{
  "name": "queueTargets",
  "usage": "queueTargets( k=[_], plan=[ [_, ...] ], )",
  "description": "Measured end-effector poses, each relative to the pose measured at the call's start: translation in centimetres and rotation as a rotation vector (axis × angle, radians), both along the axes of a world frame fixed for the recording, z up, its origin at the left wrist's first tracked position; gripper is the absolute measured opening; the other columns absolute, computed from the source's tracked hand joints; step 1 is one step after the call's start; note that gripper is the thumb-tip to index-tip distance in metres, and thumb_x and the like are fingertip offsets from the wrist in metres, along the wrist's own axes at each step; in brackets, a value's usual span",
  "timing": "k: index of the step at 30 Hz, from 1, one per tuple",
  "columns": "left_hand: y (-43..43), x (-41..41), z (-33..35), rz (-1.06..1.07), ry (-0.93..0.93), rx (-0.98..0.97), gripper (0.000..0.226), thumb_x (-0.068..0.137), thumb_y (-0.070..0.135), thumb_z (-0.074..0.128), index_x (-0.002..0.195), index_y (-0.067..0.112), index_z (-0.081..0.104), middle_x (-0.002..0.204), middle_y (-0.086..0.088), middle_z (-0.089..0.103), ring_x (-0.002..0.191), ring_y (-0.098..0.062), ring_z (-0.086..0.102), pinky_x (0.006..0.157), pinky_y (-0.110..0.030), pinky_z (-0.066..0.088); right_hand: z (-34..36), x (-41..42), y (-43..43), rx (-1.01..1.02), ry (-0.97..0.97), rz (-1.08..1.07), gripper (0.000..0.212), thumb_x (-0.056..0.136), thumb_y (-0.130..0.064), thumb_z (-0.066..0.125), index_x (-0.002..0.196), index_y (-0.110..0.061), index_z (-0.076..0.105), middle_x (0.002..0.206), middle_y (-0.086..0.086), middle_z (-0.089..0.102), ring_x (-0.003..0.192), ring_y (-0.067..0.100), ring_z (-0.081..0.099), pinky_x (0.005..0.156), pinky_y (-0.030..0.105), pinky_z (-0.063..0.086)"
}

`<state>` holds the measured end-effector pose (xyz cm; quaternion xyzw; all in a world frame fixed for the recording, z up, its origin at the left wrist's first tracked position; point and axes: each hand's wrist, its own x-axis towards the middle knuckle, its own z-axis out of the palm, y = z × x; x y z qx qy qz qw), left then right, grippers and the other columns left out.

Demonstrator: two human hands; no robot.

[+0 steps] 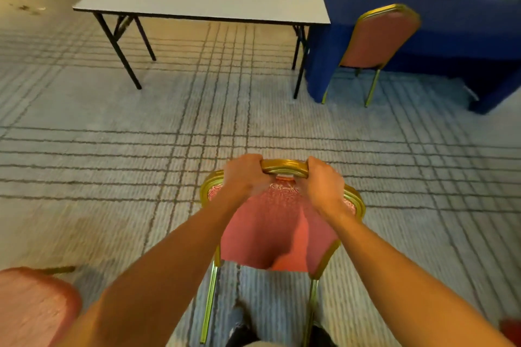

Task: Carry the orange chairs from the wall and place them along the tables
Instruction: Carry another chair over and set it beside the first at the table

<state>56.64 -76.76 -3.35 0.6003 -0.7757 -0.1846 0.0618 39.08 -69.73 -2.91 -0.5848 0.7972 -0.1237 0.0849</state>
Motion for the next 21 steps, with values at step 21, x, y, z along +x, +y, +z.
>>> queueTargets(
  k=[21],
  plan=[
    [-1.8, 0.2, -1.0, -0.1, -0.035, -0.07, 0.049, 0.08, 0.07, 0.055, 0.089, 0.026, 0.071, 0.079, 0.005, 0.068, 0.079, -0.021, 0.067, 0.075, -0.036, 0.056, 0.1, 0.9, -0.9, 0.049, 0.154, -0.143, 0.017, 0.085, -0.035, 0.059, 0.09, -0.018, 0.061, 0.085, 0.005, 0.069, 0.082, 0.03, 0.066, 0.073, 0.035, 0.039]
  ],
)
